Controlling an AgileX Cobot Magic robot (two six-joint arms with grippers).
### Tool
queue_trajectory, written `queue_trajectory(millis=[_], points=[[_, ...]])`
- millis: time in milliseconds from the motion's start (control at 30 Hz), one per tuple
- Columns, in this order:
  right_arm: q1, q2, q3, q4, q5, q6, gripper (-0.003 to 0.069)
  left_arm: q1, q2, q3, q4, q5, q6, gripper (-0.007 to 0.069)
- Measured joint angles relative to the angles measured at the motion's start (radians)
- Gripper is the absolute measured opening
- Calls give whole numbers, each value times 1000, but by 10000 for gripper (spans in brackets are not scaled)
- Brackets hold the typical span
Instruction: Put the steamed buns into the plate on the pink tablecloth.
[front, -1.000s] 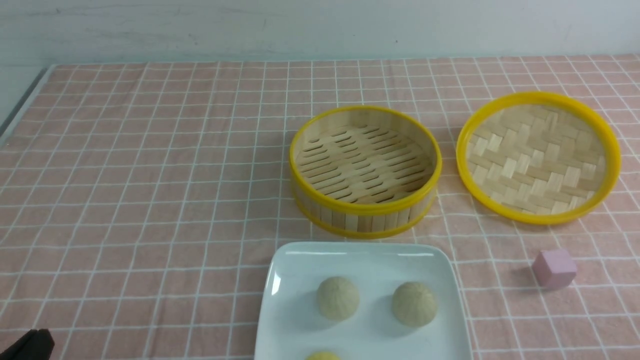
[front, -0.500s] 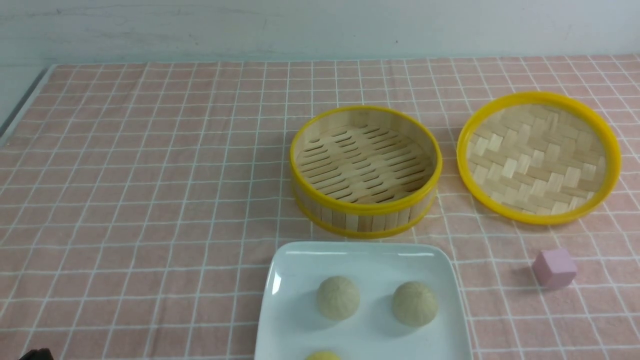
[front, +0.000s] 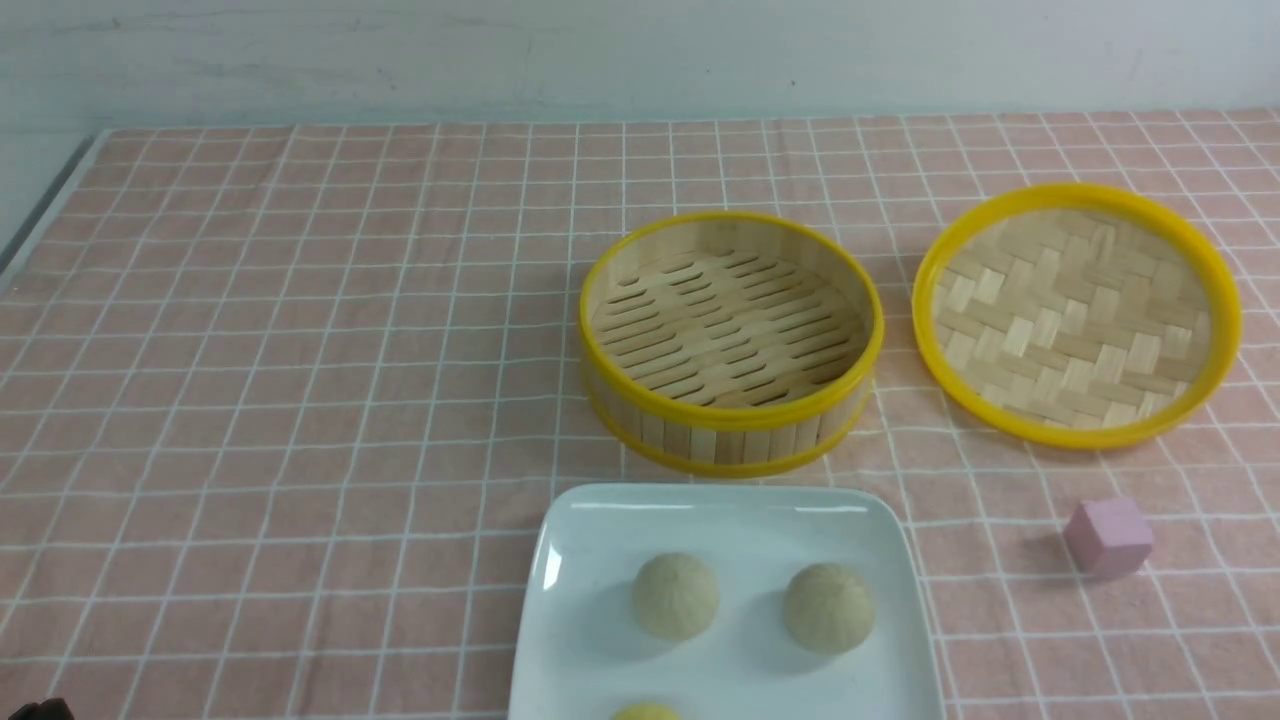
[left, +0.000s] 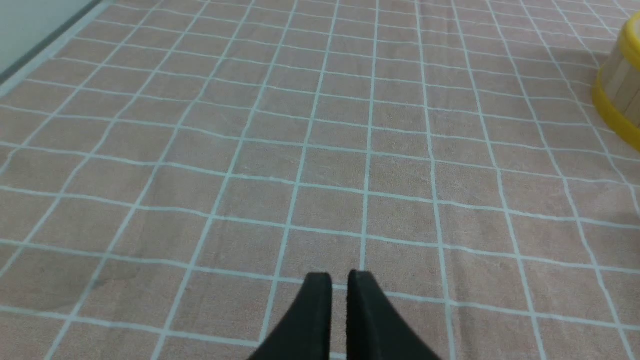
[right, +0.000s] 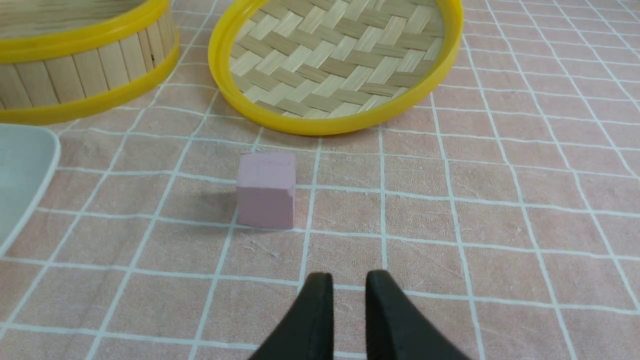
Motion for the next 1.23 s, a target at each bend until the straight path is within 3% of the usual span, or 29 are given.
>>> queue_trajectory(millis=[1233], points=[[0,0,0,0,0,0,167,1,0,0,12,5,0,123]])
